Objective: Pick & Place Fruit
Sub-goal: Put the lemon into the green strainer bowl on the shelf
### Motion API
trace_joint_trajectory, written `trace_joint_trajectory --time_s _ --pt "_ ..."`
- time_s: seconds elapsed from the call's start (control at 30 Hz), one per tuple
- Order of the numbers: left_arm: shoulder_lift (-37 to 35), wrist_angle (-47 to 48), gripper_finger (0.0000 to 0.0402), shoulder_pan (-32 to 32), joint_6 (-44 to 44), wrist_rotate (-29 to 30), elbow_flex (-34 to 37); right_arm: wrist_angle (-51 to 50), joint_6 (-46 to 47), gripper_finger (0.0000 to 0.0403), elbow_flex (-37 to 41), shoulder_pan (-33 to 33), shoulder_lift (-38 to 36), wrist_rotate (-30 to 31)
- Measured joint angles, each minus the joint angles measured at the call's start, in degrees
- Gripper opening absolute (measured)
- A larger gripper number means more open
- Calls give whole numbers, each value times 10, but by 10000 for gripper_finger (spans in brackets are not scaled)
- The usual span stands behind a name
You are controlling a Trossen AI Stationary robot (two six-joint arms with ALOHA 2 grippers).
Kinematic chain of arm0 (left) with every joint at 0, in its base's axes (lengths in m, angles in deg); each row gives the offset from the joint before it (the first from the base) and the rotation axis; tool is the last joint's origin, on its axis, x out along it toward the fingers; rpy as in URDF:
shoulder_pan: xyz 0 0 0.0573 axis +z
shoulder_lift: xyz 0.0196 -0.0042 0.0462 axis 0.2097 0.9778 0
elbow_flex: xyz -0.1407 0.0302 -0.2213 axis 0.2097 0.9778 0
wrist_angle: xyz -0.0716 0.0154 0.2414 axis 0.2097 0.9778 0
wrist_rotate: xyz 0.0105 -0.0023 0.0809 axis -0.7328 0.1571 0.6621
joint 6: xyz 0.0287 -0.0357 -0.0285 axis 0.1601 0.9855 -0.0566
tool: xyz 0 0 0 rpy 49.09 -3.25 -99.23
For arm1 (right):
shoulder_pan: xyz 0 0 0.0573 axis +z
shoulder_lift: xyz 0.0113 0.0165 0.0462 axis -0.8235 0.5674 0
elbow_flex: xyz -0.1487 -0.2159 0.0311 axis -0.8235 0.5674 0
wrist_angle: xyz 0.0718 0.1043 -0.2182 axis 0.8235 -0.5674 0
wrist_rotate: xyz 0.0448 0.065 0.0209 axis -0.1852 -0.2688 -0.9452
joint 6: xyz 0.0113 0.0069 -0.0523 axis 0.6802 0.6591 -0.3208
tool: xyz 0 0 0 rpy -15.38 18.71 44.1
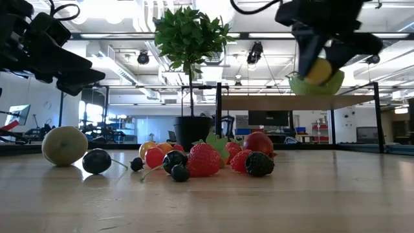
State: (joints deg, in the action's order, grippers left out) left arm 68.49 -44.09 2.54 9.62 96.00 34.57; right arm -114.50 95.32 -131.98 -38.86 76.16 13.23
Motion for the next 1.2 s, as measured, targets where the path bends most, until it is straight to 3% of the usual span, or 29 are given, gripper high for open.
trace_joint_trajectory --time_s 0.2,0.33,0.77,1.0,1.2 --pt "0 0 229 0 0 0 0 8 -108 202 -2 -90 -73 71" --pt "0 0 229 0 0 0 0 34 -182 197 -5 -153 -114 82" --pt "0 0 229 0 0 0 0 54 -338 197 -38 -330 -192 82" --pt "0 0 229 0 0 0 0 53 -416 207 -48 -412 -191 66" --pt "0 0 229 0 0 0 0 52 -484 198 -48 -502 -175 17"
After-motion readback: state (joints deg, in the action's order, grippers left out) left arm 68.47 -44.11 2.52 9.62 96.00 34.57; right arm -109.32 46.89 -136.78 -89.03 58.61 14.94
